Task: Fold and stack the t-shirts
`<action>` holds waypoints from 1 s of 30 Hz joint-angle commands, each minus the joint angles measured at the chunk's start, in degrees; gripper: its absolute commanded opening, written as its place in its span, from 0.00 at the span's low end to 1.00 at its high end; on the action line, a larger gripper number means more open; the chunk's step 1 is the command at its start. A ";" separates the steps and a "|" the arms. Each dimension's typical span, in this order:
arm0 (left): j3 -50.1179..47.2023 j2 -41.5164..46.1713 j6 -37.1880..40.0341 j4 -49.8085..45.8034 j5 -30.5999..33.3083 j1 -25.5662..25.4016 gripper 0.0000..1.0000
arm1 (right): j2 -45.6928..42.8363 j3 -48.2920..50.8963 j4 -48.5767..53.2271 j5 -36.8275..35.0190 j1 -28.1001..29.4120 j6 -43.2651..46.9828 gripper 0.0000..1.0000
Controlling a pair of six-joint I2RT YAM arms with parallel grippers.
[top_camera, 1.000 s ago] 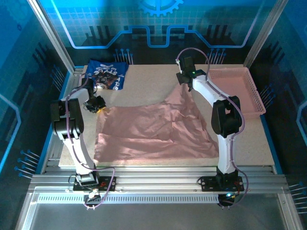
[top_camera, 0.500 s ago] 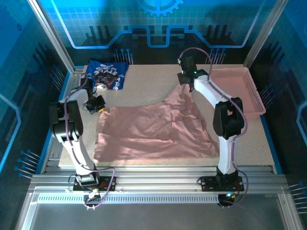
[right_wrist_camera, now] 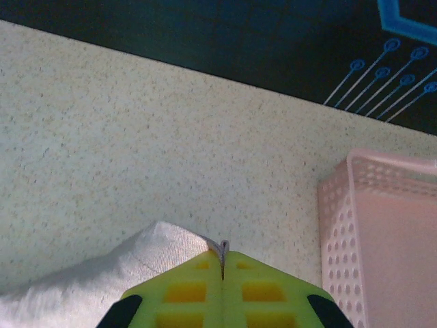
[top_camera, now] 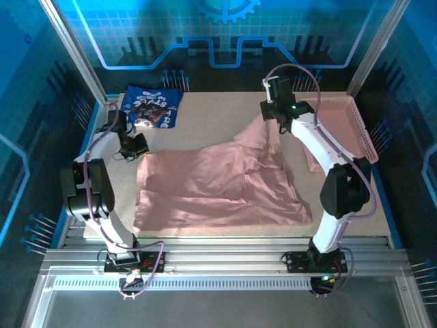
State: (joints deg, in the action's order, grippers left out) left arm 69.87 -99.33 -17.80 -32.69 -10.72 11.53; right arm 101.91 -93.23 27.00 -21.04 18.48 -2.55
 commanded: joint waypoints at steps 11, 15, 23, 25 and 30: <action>-10.72 17.39 -1.18 -3.93 -1.58 1.86 0.00 | -24.40 23.61 3.69 0.71 1.21 -6.45 0.00; -14.10 22.69 -2.66 -5.18 -1.86 2.62 0.00 | -33.18 30.18 8.03 1.45 1.04 -9.74 0.00; -18.69 26.24 -4.06 -8.61 -0.51 3.32 0.00 | -52.92 43.72 17.56 3.64 -0.42 -21.21 0.00; -19.37 26.92 -4.63 -9.05 -0.35 3.32 0.00 | -56.15 45.89 20.08 2.50 -0.84 -23.72 0.00; -22.23 29.16 -5.55 -10.69 2.00 3.41 0.00 | -60.71 49.12 22.87 5.83 -3.35 -26.94 0.00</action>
State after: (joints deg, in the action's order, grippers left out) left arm 49.12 -72.36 -21.78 -40.64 -10.70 14.22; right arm 42.76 -45.54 46.72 -17.47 16.23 -25.23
